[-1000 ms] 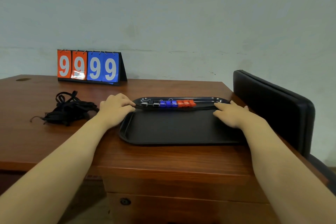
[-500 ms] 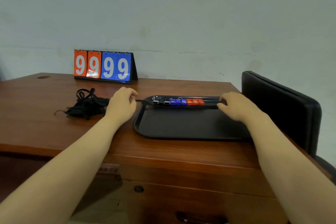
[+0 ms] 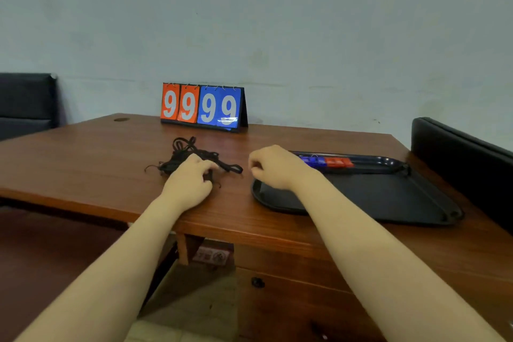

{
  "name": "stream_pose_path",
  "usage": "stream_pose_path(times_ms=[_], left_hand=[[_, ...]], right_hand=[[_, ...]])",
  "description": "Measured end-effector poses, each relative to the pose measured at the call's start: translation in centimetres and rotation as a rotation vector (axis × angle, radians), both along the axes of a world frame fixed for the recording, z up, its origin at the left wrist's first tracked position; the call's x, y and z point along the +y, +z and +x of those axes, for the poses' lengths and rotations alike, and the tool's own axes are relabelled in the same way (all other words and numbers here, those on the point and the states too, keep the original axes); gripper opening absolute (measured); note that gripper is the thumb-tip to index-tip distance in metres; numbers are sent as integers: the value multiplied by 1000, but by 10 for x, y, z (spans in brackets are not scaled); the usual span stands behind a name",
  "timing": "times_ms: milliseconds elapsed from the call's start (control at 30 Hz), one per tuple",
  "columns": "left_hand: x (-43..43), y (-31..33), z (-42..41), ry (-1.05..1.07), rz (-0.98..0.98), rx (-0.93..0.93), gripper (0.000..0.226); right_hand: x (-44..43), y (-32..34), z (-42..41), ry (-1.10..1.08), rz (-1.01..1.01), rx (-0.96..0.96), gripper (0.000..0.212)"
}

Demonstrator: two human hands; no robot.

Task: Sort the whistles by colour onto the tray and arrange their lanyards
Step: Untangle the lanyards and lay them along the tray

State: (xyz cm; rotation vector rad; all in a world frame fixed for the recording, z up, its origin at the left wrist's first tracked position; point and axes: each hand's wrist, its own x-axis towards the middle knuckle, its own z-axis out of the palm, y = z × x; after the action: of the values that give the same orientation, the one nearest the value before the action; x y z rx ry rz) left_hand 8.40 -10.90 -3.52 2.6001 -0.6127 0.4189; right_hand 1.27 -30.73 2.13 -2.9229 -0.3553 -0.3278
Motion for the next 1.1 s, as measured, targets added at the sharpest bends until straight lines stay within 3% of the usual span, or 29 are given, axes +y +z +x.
stream_pose_path(times_ms=[67, 267, 367, 500, 600, 767, 967, 1100], left_hand=[[-2, -3, 4, 22, 84, 3, 32], [-4, -4, 6, 19, -104, -84, 17], [-3, -2, 1, -95, -158, -212, 16], [-1, -2, -1, -132, -185, -245, 11], [-3, -4, 3, -104, -54, -125, 23], [-6, -2, 7, 81, 110, -18, 37], [-7, 1, 2, 248, 126, -11, 46], [-6, 2, -4, 425, 41, -135, 44]], right_hand=[[20, -3, 11, 22, 41, 0, 17], [54, -15, 30, 22, 101, 63, 21], [64, -18, 32, 11, 315, 69, 29], [63, -13, 32, -68, 571, 103, 17], [51, -9, 24, -127, 429, 60, 15], [11, -4, -13, -48, 163, -118, 15], [-68, -10, -52, -134, 245, -51, 13], [-88, -18, -64, -170, 278, -88, 11]])
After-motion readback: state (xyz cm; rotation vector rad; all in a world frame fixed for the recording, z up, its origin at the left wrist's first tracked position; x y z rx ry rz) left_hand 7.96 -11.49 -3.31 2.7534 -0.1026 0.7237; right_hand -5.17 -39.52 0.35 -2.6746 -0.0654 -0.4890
